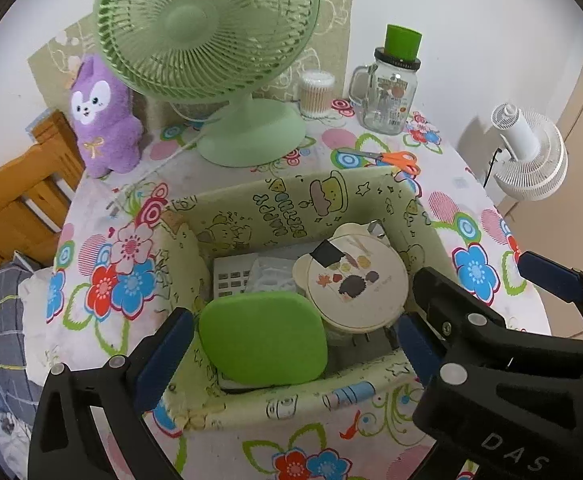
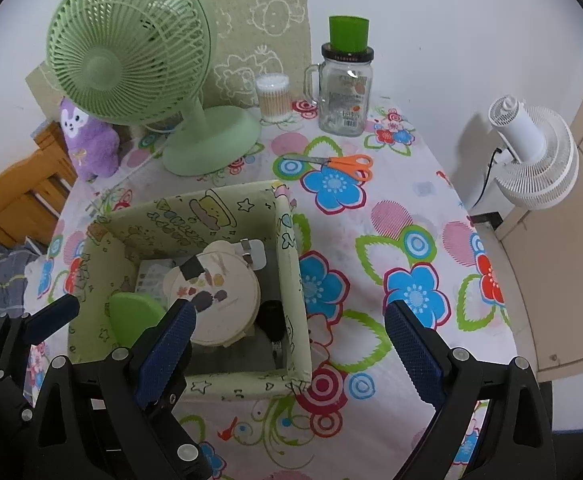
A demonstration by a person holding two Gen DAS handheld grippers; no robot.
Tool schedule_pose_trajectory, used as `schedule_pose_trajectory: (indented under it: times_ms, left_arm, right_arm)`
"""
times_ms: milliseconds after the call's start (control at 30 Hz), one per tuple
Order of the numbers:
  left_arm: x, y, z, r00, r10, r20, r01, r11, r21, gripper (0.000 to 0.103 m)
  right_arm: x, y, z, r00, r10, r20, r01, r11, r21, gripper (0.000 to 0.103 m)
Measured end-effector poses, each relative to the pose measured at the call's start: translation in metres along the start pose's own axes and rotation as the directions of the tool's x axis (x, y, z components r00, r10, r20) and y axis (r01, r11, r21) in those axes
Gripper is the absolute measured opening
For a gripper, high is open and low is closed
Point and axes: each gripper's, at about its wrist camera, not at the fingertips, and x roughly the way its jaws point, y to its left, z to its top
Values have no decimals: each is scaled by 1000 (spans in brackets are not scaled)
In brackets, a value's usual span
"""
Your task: Organize rigid objects
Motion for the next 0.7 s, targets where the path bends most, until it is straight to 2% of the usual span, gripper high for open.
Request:
schedule_pose_trajectory:
  times_ms: [700]
  left_arm:
    - [-77,-23,-36,991,101,94,-91,991,-103,103]
  right_arm:
    - [-71,-16,-22,990,95,103,-82,990,-118,97]
